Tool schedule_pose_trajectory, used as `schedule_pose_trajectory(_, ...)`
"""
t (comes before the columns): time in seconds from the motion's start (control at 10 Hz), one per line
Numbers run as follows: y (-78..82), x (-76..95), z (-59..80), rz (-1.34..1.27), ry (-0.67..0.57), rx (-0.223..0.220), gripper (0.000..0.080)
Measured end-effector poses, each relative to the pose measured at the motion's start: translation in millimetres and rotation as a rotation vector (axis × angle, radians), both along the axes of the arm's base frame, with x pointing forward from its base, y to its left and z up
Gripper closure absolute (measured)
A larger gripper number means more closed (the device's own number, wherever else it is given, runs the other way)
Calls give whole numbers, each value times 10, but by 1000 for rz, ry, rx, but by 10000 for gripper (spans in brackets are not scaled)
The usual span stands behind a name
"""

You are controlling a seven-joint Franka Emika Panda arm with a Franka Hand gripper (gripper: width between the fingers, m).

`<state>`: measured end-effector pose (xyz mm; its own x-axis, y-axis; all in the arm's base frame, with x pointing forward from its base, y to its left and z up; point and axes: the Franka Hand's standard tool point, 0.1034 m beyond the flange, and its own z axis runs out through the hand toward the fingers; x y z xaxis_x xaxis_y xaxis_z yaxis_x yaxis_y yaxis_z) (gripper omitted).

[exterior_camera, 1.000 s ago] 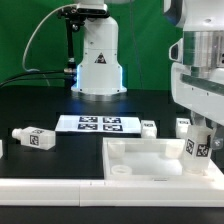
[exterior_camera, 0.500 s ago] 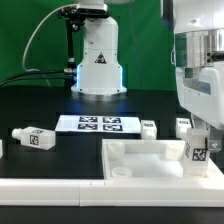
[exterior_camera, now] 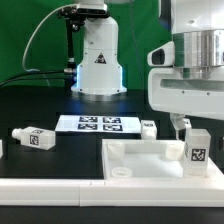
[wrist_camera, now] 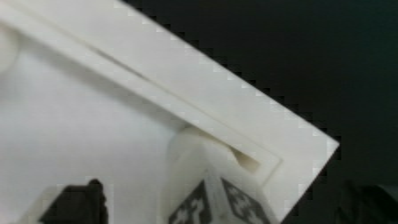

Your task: Assemble one leg

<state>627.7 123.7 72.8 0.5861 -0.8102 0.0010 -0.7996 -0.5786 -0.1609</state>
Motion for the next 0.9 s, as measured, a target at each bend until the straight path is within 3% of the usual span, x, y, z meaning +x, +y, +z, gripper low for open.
schedule_pose_trajectory(0.3, -24, 0, -3, 223, -13, -37, 151)
schedule_pose_trajectory(0.4, -44, -10, 8, 427, 23, -58, 151)
schedule_pose_trajectory(0.7, -78, 14, -36, 697, 45, -70, 151)
schedule_pose_trajectory(0.8, -82, 17, -34, 675, 47, -69, 274)
schedule_pose_trajectory(0.9, -85, 15, -37, 659, 49, -68, 274)
